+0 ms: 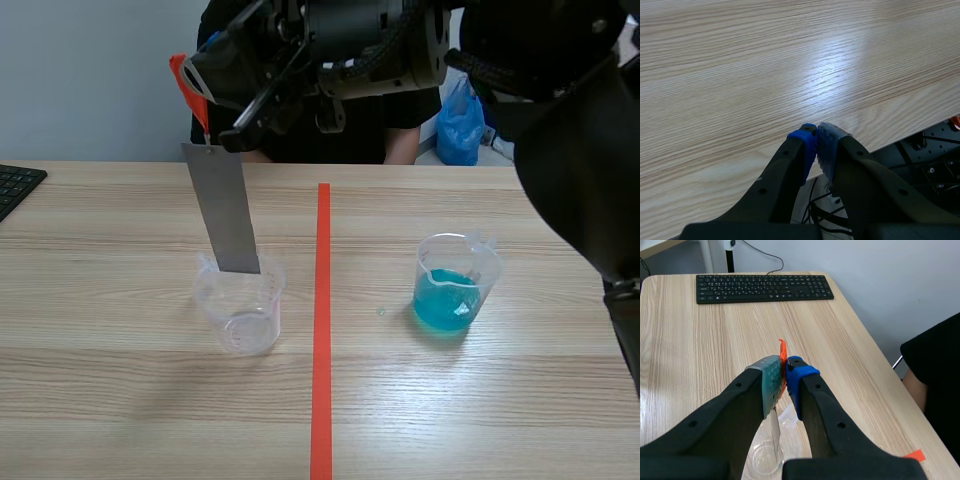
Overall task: Do the redox reaction experiment.
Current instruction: 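Put the plate into the left beaker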
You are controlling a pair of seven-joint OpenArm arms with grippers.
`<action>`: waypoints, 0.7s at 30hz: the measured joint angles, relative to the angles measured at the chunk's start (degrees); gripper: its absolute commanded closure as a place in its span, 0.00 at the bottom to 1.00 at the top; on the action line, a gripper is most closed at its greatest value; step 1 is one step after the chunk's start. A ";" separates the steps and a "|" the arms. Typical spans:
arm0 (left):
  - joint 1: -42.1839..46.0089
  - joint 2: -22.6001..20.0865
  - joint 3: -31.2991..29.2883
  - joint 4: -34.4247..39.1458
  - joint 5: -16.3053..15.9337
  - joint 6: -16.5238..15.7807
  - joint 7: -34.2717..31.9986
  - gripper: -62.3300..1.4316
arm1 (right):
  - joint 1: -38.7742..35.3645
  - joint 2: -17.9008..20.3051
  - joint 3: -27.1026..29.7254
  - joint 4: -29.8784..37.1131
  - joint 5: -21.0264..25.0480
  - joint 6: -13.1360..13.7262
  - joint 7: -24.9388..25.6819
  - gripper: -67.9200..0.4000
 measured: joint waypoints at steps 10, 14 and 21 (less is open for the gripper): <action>0.00 0.00 0.00 0.00 0.00 0.00 -0.02 0.93 | 0.00 0.13 -1.07 -6.82 -5.81 -0.17 7.72 0.97; 0.00 0.00 0.00 0.00 0.00 0.00 0.00 0.93 | -0.13 0.13 -3.72 -10.38 -8.31 -0.13 11.56 0.97; 0.00 0.00 0.00 0.00 0.00 0.00 0.00 0.93 | -0.13 0.13 -4.50 -16.63 -13.57 -0.17 17.81 0.97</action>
